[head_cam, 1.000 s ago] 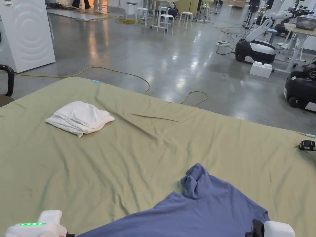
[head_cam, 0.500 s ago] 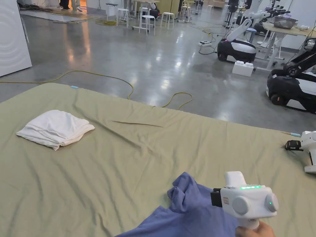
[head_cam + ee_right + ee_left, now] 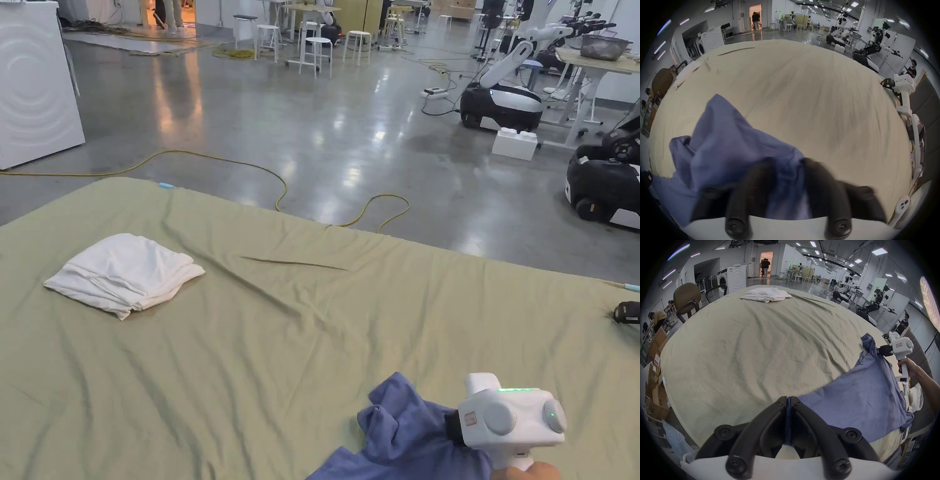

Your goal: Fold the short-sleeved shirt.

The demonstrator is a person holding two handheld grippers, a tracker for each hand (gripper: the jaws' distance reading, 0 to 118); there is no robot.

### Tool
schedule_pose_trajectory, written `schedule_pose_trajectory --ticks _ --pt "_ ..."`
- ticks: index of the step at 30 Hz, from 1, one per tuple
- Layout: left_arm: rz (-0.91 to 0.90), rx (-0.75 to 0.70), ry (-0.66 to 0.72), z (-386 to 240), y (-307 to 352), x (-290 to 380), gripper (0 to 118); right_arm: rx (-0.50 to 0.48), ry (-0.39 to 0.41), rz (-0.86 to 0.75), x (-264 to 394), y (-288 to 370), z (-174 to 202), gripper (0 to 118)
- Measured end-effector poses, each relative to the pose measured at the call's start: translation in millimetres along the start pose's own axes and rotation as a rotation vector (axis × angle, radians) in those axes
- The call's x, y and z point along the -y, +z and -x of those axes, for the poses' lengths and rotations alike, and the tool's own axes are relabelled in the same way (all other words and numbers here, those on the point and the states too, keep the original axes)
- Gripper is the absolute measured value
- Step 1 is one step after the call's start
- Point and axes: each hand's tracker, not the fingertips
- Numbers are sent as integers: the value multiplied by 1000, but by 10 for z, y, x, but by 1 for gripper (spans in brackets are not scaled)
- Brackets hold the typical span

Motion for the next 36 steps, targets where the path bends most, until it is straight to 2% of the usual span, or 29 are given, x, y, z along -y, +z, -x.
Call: schedule_pose_trajectory --ticks 1,3,5,8,17,27,32,36 --pt "1 -3 -2 -4 -9 7 5 9 3 -8 23 35 10 4" --pt "5 -5 0 -37 6 13 5 16 -18 -36 84 149 18 3" --pt "-4 -7 3 -55 34 25 5 61 -9 -140 167 330 13 2" --pt "-30 -12 0 -41 85 13 5 57 -45 -239 254 695 -47 2" --pt "-200 49 -7 -250 571 -293 5 126 -26 -473 518 2047 -353 2" --pt "-415 143 -91 -766 1172 -1383 5 239 -39 -676 626 3509 -888 2" --pt "-489 179 -130 -1100 1504 -1993 5 268 -102 -747 568 4058 -1186 2" --pt "-536 199 -164 -1396 1788 -2452 5 324 -100 -795 442 4383 -1303 2"
